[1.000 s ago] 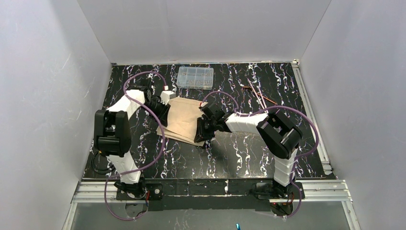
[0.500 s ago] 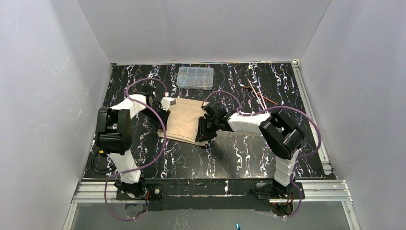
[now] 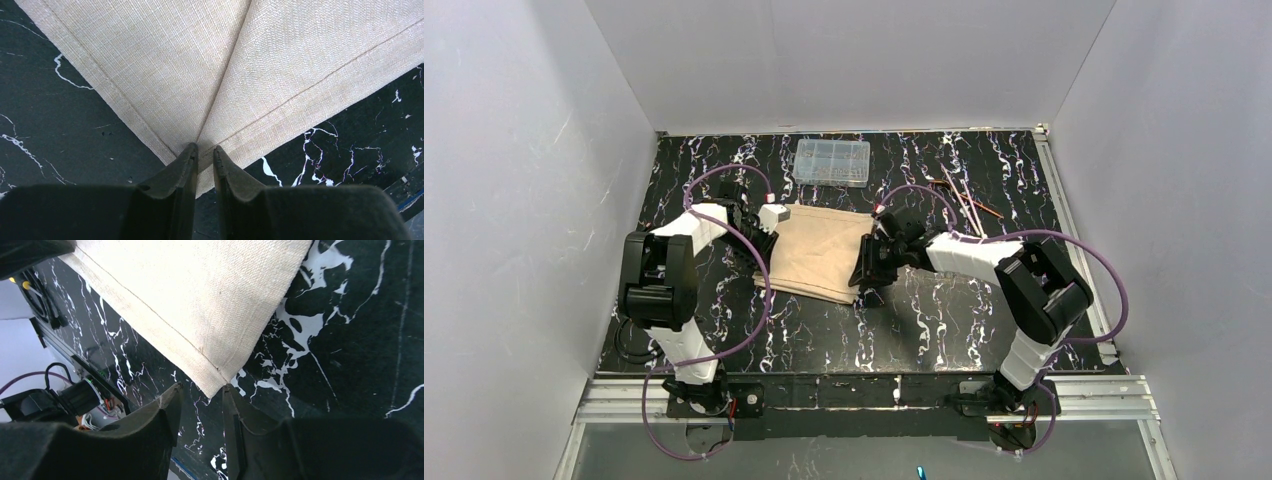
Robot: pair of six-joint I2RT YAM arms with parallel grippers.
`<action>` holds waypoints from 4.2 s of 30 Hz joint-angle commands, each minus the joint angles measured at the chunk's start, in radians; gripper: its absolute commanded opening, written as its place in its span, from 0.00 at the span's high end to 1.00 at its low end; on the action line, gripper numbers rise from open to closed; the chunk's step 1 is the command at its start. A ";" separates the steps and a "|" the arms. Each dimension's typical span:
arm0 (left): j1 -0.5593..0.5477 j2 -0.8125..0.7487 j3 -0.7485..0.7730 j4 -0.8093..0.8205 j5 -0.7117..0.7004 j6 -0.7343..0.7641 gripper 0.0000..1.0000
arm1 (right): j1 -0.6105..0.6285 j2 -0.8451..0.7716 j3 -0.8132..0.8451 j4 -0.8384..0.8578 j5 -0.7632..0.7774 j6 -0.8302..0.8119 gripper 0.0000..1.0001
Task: Fold the napkin into a case and place the utensils inside
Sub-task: Smooth out the upper triangle-folded napkin at the center of the board.
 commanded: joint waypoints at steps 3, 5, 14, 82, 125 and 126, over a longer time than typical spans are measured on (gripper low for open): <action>0.001 -0.060 -0.020 0.000 0.003 -0.002 0.83 | -0.012 -0.027 -0.047 0.011 0.011 0.037 0.55; 0.001 -0.064 -0.024 0.001 0.007 -0.003 0.83 | -0.011 -0.022 -0.063 0.038 0.009 0.051 0.56; 0.001 -0.070 -0.036 -0.004 0.008 0.003 0.83 | -0.011 -0.007 -0.104 0.114 -0.005 0.089 0.56; -0.050 -0.049 -0.119 0.109 -0.092 0.122 0.88 | -0.400 0.493 0.349 0.508 -0.446 0.186 0.88; -0.033 -0.458 0.203 -0.157 -0.080 0.005 0.02 | -0.145 0.061 0.531 -0.227 0.057 -0.495 0.47; -0.033 -0.464 0.168 -0.145 -0.056 0.023 0.02 | -0.113 0.045 0.520 -0.253 0.085 -0.541 0.46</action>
